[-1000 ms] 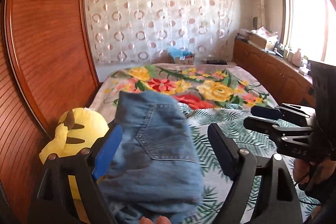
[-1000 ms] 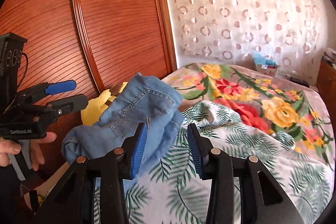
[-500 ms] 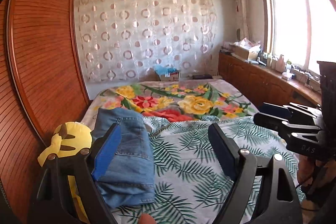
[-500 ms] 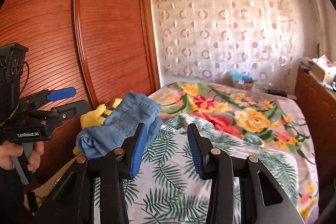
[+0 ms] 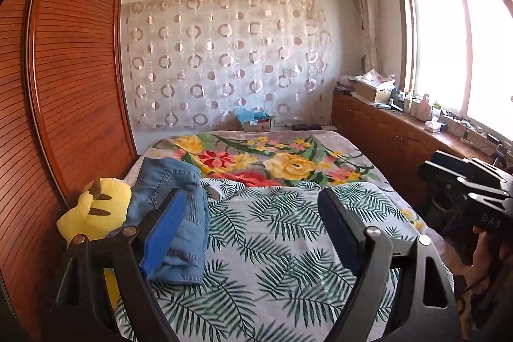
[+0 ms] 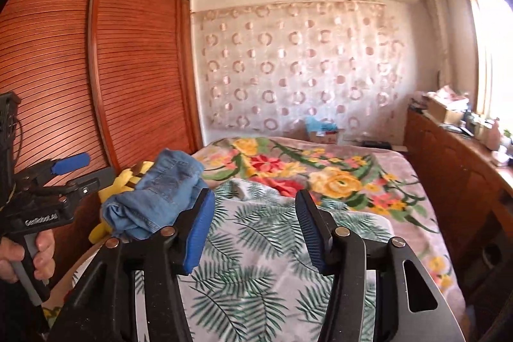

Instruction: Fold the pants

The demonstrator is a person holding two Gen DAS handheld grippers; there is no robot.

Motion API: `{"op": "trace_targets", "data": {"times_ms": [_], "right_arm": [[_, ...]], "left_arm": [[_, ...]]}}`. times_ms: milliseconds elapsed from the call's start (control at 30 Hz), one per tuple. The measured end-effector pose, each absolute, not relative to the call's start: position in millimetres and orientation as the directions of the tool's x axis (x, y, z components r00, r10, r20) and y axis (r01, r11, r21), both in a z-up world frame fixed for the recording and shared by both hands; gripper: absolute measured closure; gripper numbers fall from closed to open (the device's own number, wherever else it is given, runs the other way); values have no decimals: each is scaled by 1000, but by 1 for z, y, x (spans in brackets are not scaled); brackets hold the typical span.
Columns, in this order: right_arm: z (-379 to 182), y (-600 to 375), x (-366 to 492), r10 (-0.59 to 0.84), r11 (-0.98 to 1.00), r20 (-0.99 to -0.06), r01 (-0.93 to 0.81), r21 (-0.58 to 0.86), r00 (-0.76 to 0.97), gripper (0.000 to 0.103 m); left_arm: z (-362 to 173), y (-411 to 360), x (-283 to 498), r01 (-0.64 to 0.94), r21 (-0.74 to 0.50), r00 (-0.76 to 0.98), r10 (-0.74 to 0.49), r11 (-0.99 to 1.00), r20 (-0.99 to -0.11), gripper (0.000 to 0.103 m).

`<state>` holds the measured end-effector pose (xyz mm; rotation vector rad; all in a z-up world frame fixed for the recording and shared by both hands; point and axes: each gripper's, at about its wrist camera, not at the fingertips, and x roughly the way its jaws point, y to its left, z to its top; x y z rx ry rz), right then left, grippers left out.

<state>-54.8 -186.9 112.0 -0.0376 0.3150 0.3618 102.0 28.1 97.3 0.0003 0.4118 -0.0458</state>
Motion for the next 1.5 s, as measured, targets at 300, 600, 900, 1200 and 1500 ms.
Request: {"op": "trace_targets", "data": {"times_ms": [300, 600, 900, 1200, 1500], "right_arm": [[111, -180, -95, 271, 961, -296, -273, 35, 916, 48], [116, -161, -108, 233, 971, -284, -236, 23, 930, 48], [112, -152, -103, 228, 973, -276, -229, 29, 934, 48], [104, -154, -104, 227, 973, -277, -228, 29, 934, 48], [101, -157, -103, 226, 973, -282, -228, 27, 932, 48]], "left_arm": [[98, 6, 71, 47, -8, 919, -47, 999, -392, 19], [94, 2, 60, 49, -22, 918, -54, 999, -394, 19], [95, 2, 55, 40, -15, 923, -43, 999, -383, 19], [98, 0, 55, 39, -15, 924, -41, 999, -380, 19], [98, 1, 55, 39, -14, 924, -42, 999, -380, 19]]}}
